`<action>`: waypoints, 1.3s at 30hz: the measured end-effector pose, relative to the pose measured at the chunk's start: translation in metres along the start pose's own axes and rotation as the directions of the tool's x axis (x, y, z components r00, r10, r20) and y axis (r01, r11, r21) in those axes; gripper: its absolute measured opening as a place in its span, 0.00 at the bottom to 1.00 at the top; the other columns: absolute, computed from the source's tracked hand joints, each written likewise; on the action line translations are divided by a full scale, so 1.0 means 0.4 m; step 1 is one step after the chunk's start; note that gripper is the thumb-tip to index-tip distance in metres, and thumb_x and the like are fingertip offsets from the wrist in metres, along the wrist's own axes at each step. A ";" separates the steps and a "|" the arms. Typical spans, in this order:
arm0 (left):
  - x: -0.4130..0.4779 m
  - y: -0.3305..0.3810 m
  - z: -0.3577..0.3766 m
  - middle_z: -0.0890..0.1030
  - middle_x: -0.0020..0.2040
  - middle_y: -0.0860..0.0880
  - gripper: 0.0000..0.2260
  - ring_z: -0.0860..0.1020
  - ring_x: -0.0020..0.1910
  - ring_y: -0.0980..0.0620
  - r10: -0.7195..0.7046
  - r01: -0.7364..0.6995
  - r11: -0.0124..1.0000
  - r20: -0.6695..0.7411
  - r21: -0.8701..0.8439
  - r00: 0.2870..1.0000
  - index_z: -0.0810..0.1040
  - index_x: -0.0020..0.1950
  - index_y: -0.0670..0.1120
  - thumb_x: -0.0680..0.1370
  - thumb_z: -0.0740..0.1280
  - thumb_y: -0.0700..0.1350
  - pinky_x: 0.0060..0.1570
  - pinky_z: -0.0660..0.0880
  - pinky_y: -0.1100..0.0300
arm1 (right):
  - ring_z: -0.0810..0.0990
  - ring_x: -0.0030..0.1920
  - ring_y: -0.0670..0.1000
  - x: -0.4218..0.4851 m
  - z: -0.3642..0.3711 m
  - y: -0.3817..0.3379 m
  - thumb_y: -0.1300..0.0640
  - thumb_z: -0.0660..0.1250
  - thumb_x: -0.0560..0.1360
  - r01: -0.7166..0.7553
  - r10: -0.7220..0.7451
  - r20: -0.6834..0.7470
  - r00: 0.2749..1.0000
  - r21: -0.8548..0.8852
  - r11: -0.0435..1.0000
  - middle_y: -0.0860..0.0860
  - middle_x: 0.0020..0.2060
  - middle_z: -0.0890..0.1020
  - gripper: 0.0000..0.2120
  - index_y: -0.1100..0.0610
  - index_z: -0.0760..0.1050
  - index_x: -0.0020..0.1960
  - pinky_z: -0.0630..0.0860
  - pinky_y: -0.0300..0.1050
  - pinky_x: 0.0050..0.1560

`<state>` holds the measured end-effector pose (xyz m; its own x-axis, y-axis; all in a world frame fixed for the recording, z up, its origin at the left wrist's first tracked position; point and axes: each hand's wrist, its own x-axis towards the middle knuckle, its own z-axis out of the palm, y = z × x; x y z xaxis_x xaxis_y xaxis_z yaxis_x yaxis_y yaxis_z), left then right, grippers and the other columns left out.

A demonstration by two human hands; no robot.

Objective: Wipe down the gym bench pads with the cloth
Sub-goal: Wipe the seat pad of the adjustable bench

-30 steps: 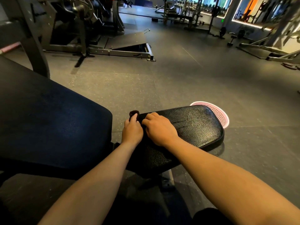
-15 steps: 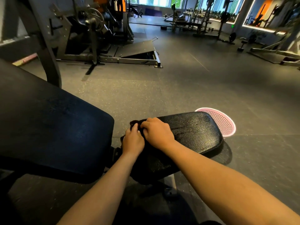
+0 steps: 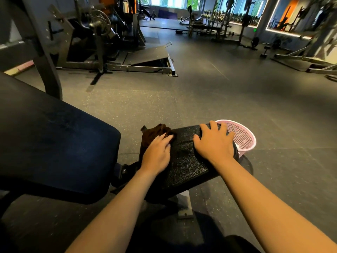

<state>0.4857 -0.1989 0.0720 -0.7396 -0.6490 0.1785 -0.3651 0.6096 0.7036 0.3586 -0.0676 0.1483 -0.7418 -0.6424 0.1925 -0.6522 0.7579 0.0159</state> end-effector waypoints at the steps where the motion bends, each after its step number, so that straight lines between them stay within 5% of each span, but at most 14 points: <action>1: -0.002 -0.017 -0.009 0.64 0.79 0.50 0.19 0.58 0.79 0.50 -0.020 0.020 1.000 -0.006 0.004 1.000 0.68 0.78 0.52 0.86 0.56 0.44 0.75 0.55 0.56 | 0.59 0.72 0.66 -0.001 0.002 0.002 0.41 0.54 0.78 0.001 -0.001 -0.002 1.000 -0.001 1.000 0.55 0.72 0.67 0.24 0.51 0.68 0.69 0.60 0.70 0.66; 8: 0.057 -0.126 -0.049 0.66 0.77 0.45 0.20 0.65 0.75 0.44 -0.358 0.352 0.930 -0.043 -0.104 0.933 0.66 0.78 0.50 0.86 0.53 0.45 0.72 0.63 0.50 | 0.58 0.72 0.66 0.005 0.007 -0.001 0.43 0.53 0.78 0.005 -0.005 -0.001 1.000 -0.003 1.000 0.54 0.71 0.68 0.23 0.52 0.69 0.68 0.59 0.70 0.66; 16: 0.072 0.045 0.026 0.69 0.76 0.48 0.18 0.62 0.77 0.51 0.033 -0.033 0.999 0.007 -0.005 0.999 0.71 0.75 0.51 0.85 0.57 0.46 0.74 0.56 0.58 | 0.61 0.68 0.68 0.012 0.003 -0.020 0.45 0.52 0.76 -0.019 0.020 0.010 1.000 -0.018 1.000 0.56 0.67 0.68 0.21 0.53 0.68 0.65 0.59 0.71 0.63; 20: 0.106 -0.017 -0.001 0.70 0.75 0.48 0.18 0.65 0.76 0.50 0.006 -0.006 0.999 0.010 0.054 1.000 0.72 0.75 0.51 0.85 0.57 0.45 0.74 0.60 0.55 | 0.60 0.69 0.69 0.022 -0.001 -0.019 0.45 0.51 0.77 -0.015 0.016 0.032 0.999 -0.014 1.000 0.58 0.69 0.68 0.22 0.53 0.66 0.67 0.56 0.73 0.65; 26: 0.180 -0.092 -0.019 0.77 0.67 0.45 0.16 0.75 0.63 0.44 -0.263 0.263 0.965 -0.014 0.014 0.965 0.78 0.65 0.51 0.84 0.53 0.44 0.62 0.72 0.51 | 0.61 0.69 0.69 0.020 0.003 -0.018 0.46 0.53 0.77 0.002 -0.002 -0.003 1.000 -0.003 1.000 0.58 0.68 0.69 0.22 0.55 0.68 0.66 0.56 0.73 0.65; 33: 0.214 0.127 0.060 0.81 0.63 0.49 0.16 0.77 0.62 0.47 0.041 -0.042 0.999 0.102 0.006 0.994 0.79 0.62 0.54 0.81 0.55 0.46 0.62 0.73 0.48 | 0.61 0.69 0.69 0.024 -0.001 -0.027 0.49 0.53 0.75 -0.023 0.023 -0.007 1.000 0.011 1.000 0.57 0.66 0.72 0.20 0.54 0.71 0.64 0.57 0.72 0.64; 39: 0.223 0.067 0.033 0.80 0.64 0.51 0.16 0.76 0.62 0.49 0.017 -0.018 1.000 0.129 0.009 0.991 0.79 0.62 0.55 0.82 0.55 0.46 0.65 0.72 0.50 | 0.63 0.68 0.68 0.027 -0.005 -0.021 0.50 0.54 0.76 -0.012 0.012 -0.013 1.000 0.023 1.000 0.56 0.65 0.73 0.20 0.54 0.71 0.65 0.58 0.71 0.65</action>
<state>0.4024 -0.2346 0.0977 -0.8127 -0.5741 0.0999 -0.3567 0.6257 0.6937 0.3564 -0.0806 0.1521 -0.7476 -0.6316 0.2052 -0.6467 0.7627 -0.0085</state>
